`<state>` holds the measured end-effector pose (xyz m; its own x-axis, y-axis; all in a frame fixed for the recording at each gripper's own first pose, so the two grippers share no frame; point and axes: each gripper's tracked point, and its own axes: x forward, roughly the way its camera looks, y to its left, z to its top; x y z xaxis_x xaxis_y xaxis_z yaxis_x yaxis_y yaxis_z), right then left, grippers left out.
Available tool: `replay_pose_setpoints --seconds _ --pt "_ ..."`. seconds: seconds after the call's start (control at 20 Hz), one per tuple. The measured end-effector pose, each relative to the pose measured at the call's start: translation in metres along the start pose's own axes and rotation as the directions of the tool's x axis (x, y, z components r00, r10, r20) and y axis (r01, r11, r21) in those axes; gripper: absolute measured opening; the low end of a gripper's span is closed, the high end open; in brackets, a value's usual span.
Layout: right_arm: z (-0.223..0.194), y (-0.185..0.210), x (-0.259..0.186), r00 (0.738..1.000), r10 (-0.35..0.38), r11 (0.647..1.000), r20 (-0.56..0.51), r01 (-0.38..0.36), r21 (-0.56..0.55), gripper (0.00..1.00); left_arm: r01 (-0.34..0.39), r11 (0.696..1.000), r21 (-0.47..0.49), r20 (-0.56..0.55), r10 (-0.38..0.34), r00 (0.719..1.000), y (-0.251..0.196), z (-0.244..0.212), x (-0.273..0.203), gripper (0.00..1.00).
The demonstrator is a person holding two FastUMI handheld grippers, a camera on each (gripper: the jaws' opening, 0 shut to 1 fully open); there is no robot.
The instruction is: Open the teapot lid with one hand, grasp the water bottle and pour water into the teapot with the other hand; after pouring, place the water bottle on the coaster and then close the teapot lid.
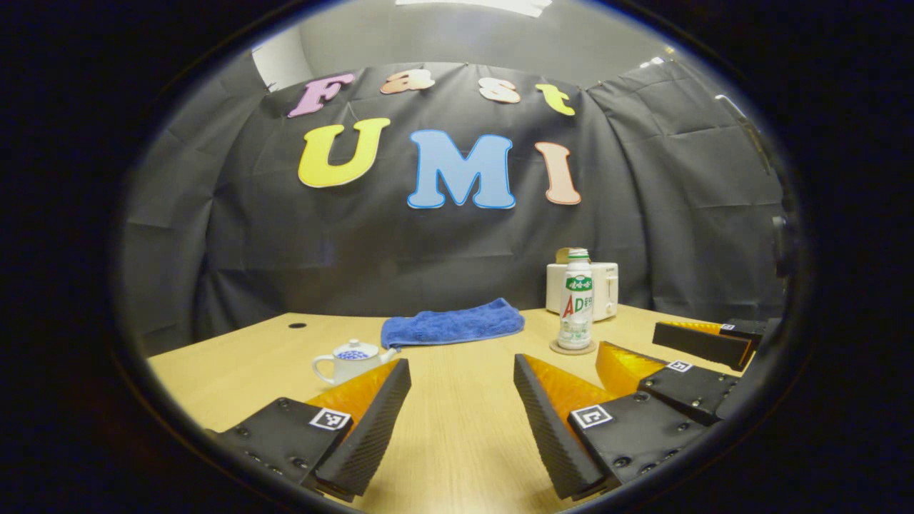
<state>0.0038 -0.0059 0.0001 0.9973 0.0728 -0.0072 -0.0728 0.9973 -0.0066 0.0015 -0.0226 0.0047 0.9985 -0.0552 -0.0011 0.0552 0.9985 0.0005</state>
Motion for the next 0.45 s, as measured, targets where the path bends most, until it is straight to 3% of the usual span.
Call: replay_pose_setpoints --seconds 0.2,0.3,0.35,0.4,0.45 --pt "-0.0005 -0.0003 0.0006 1.000 -0.005 1.000 0.000 0.005 0.000 0.95 0.000 1.000 0.001 0.000 0.000 1.000 0.0004 -0.0018 0.0011 0.96" --pt "-0.0006 -0.0003 0.0004 1.000 -0.005 1.000 0.001 0.005 0.000 0.95 0.000 1.000 0.001 0.000 0.000 1.000 0.0005 -0.0011 0.0008 1.00" --pt "-0.0002 -0.0003 0.0008 1.000 -0.005 1.000 0.001 0.005 0.000 0.94 0.000 1.000 0.001 0.000 0.000 1.000 0.0007 -0.0007 -0.0001 0.96" --pt "-0.0005 -0.0004 0.0007 1.000 -0.005 1.000 0.002 0.005 0.001 0.95 0.000 1.000 0.001 0.000 0.000 1.000 0.0006 -0.0007 0.0002 1.00" --pt "-0.0001 -0.0007 0.0009 1.000 -0.005 1.000 0.002 0.005 0.001 0.94 0.000 1.000 0.001 0.001 0.000 1.000 0.0005 -0.0014 0.0005 0.96"
